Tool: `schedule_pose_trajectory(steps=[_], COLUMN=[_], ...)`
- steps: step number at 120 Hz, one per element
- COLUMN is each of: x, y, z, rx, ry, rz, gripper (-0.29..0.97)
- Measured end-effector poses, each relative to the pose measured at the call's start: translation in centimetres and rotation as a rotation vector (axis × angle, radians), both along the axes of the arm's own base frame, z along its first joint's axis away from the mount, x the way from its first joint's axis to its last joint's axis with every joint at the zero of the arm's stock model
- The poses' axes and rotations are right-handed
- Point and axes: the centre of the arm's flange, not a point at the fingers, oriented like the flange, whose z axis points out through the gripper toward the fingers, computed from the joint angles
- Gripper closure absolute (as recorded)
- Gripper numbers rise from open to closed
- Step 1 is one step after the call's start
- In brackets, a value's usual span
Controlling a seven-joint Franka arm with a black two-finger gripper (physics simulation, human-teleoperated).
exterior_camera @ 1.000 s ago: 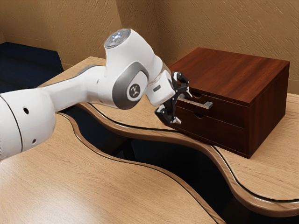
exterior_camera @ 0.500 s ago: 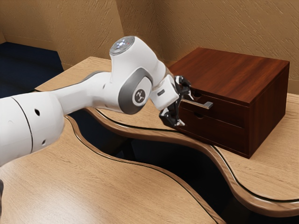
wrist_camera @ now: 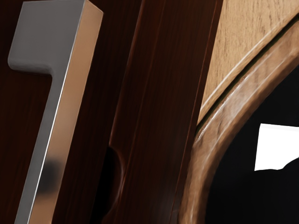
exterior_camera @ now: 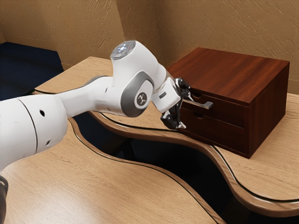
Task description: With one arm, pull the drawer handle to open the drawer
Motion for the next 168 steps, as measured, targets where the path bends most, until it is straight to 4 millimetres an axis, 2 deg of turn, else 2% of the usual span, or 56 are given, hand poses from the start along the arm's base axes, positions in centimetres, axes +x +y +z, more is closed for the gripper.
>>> schedule_pose_trajectory(steps=[5,12,18,36,51,76,90,97,100,112,115,118,121,126,135,149,150,159,162,168], x=[0.0,0.1,0.1,0.0,-0.4,-0.5,-0.5,-0.5,-0.5,-0.6,-0.6,-0.8,-1.0,-1.3,-1.6,-2.0,-2.1,-2.7,-2.9,-3.3], y=[0.0,0.1,0.1,0.1,-0.2,-0.2,-0.1,-0.2,-0.2,-0.2,-0.2,-0.2,-0.1,0.1,0.4,0.4,0.5,0.7,0.7,0.6], z=[0.1,0.5,0.6,0.6,-0.2,-0.6,-0.3,-0.3,-0.2,0.0,0.1,0.3,0.4,0.7,0.9,0.8,0.9,1.2,1.3,1.2], rx=[0.0,-0.003,-0.005,-0.011,-0.013,-0.023,-0.028,-0.034,-0.036,-0.036,-0.038,-0.04,-0.043,-0.047,-0.05,-0.047,-0.046,-0.054,-0.056,-0.06], ry=[-0.001,-0.009,-0.011,-0.017,-0.021,-0.038,-0.048,-0.051,-0.052,-0.057,-0.058,-0.06,-0.06,-0.062,-0.065,-0.067,-0.068,-0.066,-0.066,-0.06], rz=[-0.001,0.001,0.005,0.013,0.02,0.032,0.039,0.045,0.048,0.057,0.06,0.063,0.067,0.072,0.081,0.089,0.091,0.099,0.1,0.102], gripper=[-0.12,-0.02,0.02,0.05,-0.06,-0.1,0.0,0.01,0.07,0.14,0.19,0.29,0.33,0.47,0.58,0.65,0.58,0.64,0.57,0.52])
